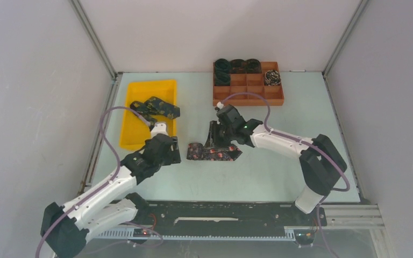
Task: Roll the ties
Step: Roll the tie at the center of the board.
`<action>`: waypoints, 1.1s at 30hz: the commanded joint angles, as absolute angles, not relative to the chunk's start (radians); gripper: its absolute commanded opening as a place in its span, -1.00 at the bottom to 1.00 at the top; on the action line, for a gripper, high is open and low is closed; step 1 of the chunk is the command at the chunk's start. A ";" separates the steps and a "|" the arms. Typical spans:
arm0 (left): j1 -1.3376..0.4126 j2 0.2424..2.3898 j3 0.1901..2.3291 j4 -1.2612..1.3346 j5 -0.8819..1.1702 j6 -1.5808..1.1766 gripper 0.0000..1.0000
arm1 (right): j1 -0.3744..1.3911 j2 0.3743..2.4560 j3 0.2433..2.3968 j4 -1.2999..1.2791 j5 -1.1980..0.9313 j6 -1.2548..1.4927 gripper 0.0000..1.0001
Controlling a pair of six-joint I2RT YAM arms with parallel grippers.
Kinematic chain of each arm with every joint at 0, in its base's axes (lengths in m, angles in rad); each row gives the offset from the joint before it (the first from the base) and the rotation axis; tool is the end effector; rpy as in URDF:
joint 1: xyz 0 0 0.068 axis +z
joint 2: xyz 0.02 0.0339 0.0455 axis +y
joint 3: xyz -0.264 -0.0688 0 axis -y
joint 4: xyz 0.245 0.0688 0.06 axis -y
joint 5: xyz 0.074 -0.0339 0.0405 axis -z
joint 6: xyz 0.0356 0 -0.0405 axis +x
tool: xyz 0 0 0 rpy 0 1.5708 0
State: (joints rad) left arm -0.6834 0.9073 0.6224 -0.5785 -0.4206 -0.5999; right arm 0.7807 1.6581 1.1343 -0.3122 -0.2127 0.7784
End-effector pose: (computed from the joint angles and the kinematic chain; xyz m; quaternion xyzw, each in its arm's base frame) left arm 0.1477 -0.1015 0.2293 -0.0340 0.9196 -0.0459 0.3886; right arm 0.2491 0.2574 0.2252 -0.0392 0.9279 0.3215 0.1844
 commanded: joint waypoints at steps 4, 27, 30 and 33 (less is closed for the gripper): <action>-0.523 0.833 0.555 -0.446 -0.183 -0.572 0.52 | 0.844 1.802 1.323 -0.333 -0.190 0.786 -0.25; -0.477 1.093 0.581 -0.211 0.092 -0.552 0.54 | 0.843 1.948 1.366 -0.405 -0.174 0.778 -0.51; -0.477 1.145 0.594 -0.180 0.114 -0.549 0.56 | 0.833 1.945 1.351 -0.394 -0.184 0.775 -0.53; -0.477 1.189 0.609 -0.153 0.131 -0.548 0.57 | 0.826 1.948 1.339 -0.384 -0.197 0.771 -0.54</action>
